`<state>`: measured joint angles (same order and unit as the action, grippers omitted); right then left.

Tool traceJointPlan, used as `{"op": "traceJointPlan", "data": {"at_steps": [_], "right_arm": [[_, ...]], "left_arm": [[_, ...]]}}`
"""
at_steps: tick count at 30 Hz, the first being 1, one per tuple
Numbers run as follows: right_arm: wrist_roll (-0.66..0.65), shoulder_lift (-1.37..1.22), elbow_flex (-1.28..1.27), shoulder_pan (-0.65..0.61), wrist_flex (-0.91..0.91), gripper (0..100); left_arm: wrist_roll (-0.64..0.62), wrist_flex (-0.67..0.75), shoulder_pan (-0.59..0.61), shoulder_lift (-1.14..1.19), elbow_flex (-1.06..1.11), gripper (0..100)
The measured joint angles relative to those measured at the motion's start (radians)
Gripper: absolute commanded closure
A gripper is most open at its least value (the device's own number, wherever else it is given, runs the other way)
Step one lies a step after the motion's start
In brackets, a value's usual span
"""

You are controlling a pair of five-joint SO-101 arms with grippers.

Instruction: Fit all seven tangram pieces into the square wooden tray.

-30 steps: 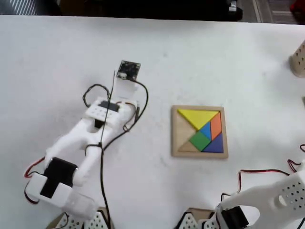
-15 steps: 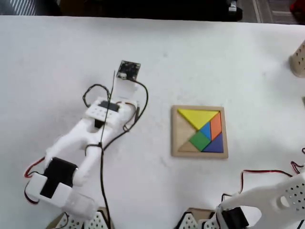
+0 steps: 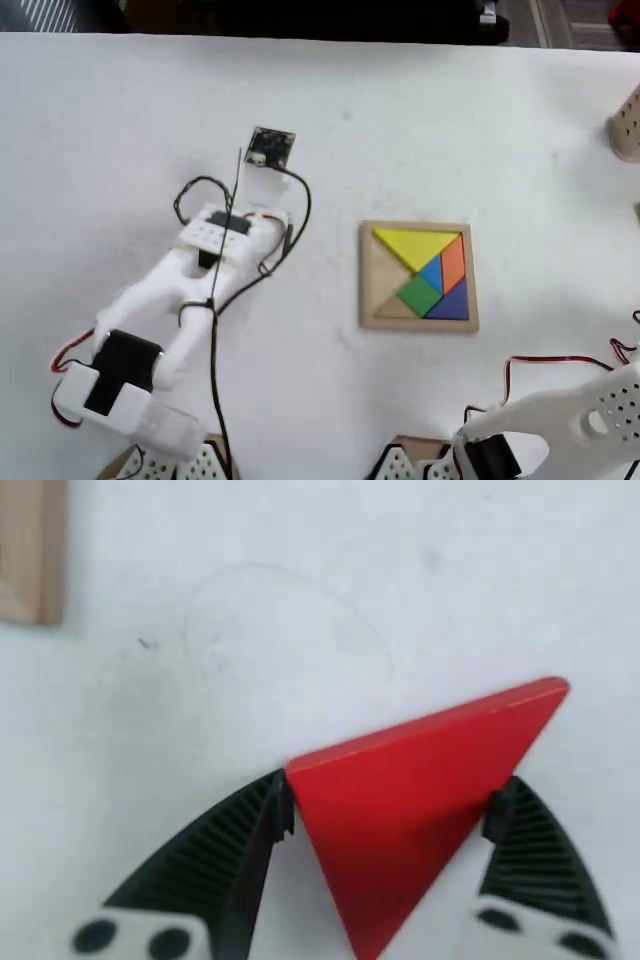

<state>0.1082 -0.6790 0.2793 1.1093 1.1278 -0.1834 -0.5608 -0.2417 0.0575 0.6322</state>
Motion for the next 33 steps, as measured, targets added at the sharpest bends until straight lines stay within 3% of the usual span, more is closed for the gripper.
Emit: {"op": "traceJointPlan", "data": {"at_steps": [13, 20, 24, 29, 33], "right_arm": [[0.002, 0.008, 0.026, 0.008, -0.002, 87.7], [-0.127, 0.141, 0.021, -0.072, 0.114, 84.0], [-0.299, 0.230, 0.023, -0.075, 0.091, 81.1], [-0.641, 0.218, 0.021, -0.075, -0.103, 98.1], [-0.773, 0.164, 0.021, -0.041, -0.261, 95.7]], "left_arm": [[0.000, 0.000, 0.000, 0.000, 0.000, 96], [0.000, 0.000, 0.000, 0.000, 0.000, 96], [0.000, 0.000, 0.000, 0.000, 0.000, 96], [0.000, 0.000, 0.000, 0.000, 0.000, 96], [0.000, 0.000, 0.000, 0.000, 0.000, 96]]}}
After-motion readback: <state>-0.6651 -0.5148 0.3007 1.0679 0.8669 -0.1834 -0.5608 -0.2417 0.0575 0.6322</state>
